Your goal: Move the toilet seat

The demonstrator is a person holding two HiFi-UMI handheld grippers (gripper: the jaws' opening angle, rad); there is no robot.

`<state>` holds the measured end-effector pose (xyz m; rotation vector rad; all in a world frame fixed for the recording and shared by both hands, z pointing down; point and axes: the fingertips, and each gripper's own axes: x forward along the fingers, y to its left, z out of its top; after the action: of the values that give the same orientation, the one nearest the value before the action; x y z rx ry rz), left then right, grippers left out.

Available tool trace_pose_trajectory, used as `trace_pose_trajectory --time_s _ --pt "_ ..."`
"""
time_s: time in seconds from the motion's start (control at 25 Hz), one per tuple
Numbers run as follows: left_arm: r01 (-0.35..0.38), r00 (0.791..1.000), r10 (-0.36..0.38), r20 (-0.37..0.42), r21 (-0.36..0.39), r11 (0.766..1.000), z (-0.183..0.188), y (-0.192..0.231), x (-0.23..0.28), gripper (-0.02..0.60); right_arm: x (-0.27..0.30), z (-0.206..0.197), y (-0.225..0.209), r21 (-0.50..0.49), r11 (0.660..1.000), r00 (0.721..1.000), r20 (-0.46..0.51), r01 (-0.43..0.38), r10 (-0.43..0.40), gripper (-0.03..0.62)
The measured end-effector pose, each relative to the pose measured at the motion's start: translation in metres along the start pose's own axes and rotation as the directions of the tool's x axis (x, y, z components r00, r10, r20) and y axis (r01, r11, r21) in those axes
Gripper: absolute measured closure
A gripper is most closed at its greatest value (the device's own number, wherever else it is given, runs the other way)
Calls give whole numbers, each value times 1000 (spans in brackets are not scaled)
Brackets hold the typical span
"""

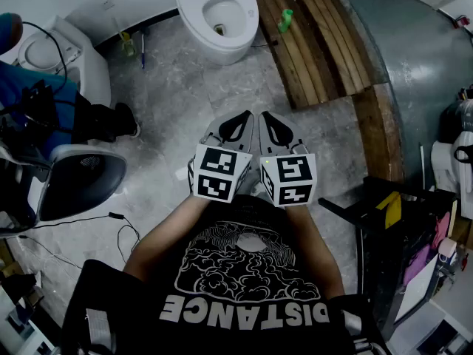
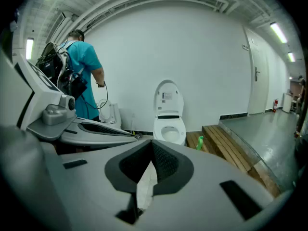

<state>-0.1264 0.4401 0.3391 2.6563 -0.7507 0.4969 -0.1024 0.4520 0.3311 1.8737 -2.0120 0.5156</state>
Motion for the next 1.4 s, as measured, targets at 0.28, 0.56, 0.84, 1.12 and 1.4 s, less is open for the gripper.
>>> trace_pose_trajectory --time_s 0.28,0.56,0.84,1.12,1.4 --pt "22 1000 -22 -8 15 1000 0 14 -4 569 8 1 9 -35 998 999 -25 48 -49 574" --pt "34 999 -34 -5 27 999 5 26 0 569 20 7 17 -51 998 999 -26 43 -45 574" --pt "20 1000 -20 -2 28 999 12 24 12 569 25 13 0 -32 999 999 -8 36 -36 574" --pt "-59 998 59 -1 -1 998 21 25 42 569 43 14 -30 -50 998 999 -24 -36 35 574" --pt "-133 991 131 -39 -52 990 32 31 92 569 75 21 -70 -60 989 989 -61 -136 132 574"
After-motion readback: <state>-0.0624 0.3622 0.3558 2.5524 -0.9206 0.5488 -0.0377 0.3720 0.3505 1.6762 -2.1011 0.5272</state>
